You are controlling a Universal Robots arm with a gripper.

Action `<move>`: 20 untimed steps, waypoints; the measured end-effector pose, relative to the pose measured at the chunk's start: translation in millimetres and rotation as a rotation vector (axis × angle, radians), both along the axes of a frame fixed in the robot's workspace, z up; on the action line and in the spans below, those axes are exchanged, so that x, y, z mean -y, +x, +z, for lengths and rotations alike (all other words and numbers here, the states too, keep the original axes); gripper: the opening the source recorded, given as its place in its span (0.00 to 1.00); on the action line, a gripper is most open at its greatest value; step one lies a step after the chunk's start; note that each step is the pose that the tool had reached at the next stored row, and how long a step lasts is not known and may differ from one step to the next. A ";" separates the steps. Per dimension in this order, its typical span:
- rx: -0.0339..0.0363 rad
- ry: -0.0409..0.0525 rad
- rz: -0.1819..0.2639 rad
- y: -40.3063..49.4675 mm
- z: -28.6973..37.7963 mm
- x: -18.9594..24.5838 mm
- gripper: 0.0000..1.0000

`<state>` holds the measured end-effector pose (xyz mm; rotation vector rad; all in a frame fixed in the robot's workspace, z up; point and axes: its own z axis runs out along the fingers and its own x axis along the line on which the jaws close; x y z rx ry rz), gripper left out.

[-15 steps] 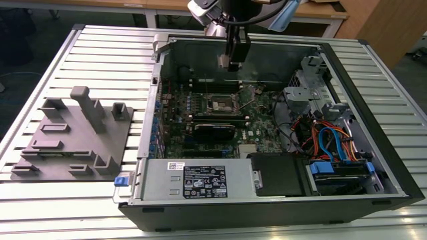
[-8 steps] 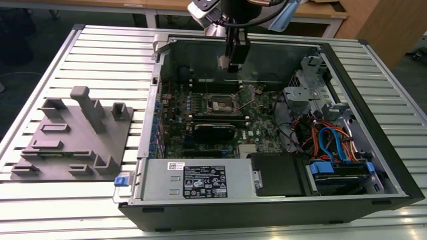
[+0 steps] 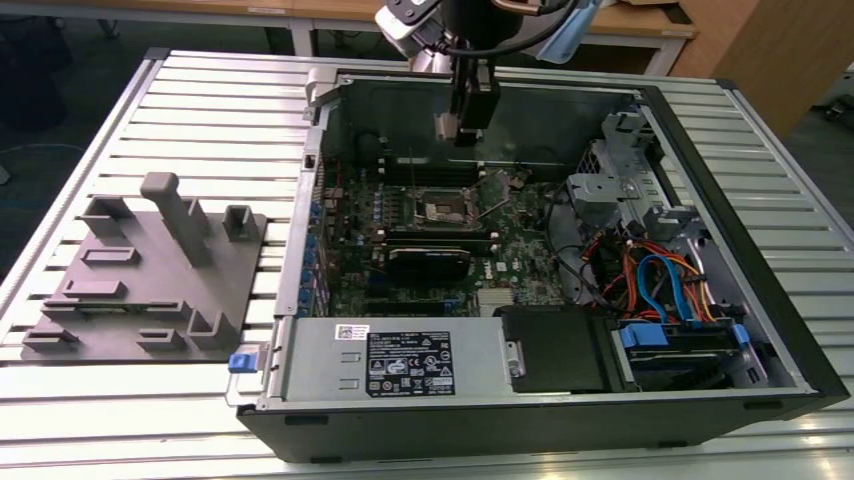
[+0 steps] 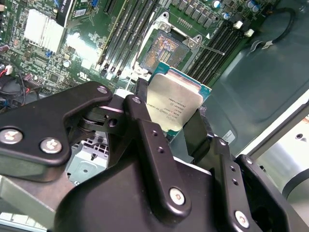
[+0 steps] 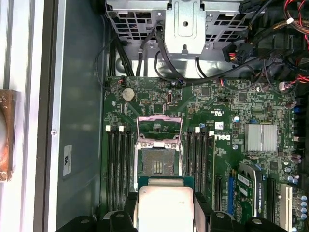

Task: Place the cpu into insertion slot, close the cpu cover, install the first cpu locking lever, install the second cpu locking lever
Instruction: 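Place the cpu into insertion slot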

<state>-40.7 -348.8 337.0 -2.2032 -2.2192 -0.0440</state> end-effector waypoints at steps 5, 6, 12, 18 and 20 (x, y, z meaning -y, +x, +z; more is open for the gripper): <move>0.0000 0.0000 0.000 0.0 -1.1 0.0 0.54; 0.0000 0.0000 0.000 0.0 -1.4 0.0 0.54; 0.0000 0.0000 0.000 0.0 -2.6 0.0 0.54; 0.0000 0.0001 0.000 0.0 -4.5 0.0 0.54; 0.0000 0.0000 0.000 0.0 -4.8 0.0 0.54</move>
